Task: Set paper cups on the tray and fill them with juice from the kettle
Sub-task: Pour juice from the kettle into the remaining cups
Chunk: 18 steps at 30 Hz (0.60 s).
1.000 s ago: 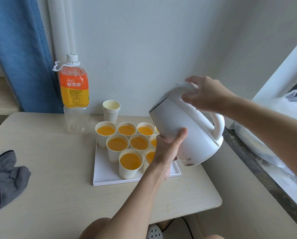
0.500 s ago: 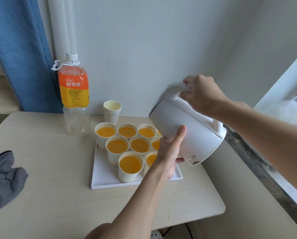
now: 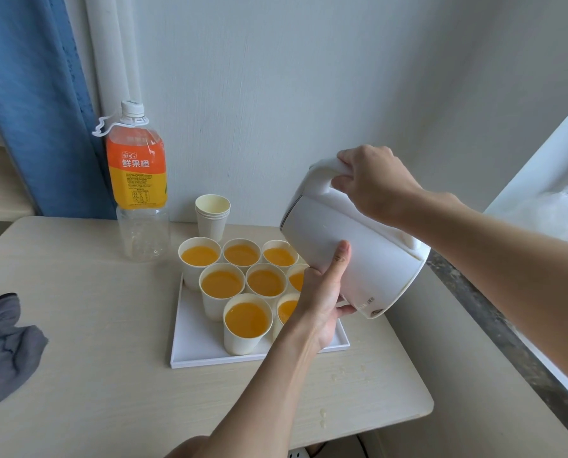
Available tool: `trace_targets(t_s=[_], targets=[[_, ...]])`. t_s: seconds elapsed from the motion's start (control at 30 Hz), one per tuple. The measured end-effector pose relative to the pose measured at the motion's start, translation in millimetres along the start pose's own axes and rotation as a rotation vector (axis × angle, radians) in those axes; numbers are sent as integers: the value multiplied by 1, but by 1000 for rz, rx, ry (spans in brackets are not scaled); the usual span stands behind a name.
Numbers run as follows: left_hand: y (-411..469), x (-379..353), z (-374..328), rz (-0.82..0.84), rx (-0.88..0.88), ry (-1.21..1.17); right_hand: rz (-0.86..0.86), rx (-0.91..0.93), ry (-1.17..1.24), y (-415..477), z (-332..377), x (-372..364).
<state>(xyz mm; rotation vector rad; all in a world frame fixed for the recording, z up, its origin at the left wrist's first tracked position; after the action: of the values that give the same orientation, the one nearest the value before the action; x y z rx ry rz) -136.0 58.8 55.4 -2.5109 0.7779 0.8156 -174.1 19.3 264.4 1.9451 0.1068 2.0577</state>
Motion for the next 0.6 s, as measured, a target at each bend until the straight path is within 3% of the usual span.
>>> trace_targets(t_s=[0.6], targets=[[-1,-2,0,22,17,-5,6,-9,-26,-1,1,0]])
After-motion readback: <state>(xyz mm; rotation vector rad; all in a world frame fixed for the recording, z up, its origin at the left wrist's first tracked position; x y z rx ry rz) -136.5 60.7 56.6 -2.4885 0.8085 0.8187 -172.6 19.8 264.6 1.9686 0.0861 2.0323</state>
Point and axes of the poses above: each hand's wrist, its own y-axis towards the middle knuckle, its own x-axis out of the back of the hand, z = x × y, the point moved 8 cm from there along y, towards the middle knuckle, and after that the axes turned 3 degrees about z, right-handed, at the moved point
